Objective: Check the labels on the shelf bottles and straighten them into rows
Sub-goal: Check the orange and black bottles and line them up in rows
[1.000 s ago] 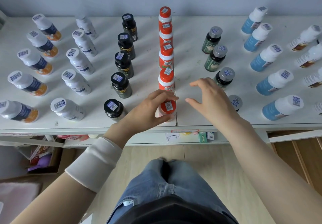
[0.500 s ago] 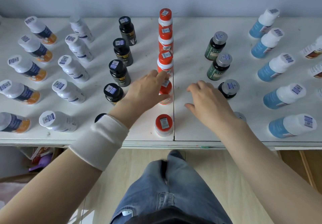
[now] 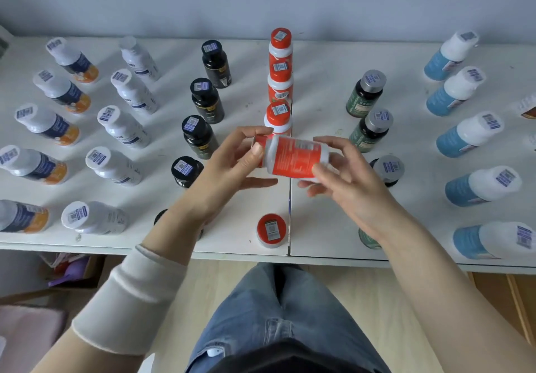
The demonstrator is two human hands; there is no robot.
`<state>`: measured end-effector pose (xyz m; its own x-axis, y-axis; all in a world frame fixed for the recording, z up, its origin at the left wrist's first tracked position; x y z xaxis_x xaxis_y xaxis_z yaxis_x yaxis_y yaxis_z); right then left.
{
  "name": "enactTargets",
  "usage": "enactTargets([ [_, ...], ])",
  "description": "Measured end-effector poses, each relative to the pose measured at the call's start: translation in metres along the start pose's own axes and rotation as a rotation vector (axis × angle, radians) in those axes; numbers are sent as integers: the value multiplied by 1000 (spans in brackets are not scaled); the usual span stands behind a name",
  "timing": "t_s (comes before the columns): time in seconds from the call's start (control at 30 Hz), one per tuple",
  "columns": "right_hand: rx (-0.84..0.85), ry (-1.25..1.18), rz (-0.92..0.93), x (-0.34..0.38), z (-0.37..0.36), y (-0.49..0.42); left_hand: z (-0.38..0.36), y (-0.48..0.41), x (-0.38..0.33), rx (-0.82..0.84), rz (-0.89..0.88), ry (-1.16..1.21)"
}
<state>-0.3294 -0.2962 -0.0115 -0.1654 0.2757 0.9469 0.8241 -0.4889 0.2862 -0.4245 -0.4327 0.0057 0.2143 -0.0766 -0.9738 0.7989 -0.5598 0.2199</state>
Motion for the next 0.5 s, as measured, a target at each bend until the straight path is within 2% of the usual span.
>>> enactTargets([
  [0.13,32,50,106,2,-8,7,5,-6,-9,-118,-48,-78],
  [0.3,-51,-115,-73,1,-14,9,7,-2,-16,1,-222,-27],
  [0.4,-49,-36,29,3,-13,10,8,0,-13,30,-178,-33],
  [0.5,-45,3,116,4,-11,12,12,-3,-9,-28,-102,-13],
])
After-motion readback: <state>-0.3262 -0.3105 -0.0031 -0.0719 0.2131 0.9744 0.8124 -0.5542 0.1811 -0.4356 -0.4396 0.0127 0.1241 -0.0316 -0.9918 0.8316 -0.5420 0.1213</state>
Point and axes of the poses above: each hand's wrist, its own y-axis away from the middle knuckle, its own z-axis out of the back of the hand, x = y × z, the point moved 6 cm from there along -y, towards the middle knuckle, and after that the axes turned 15 degrees about -x, right-handed, at the moved point
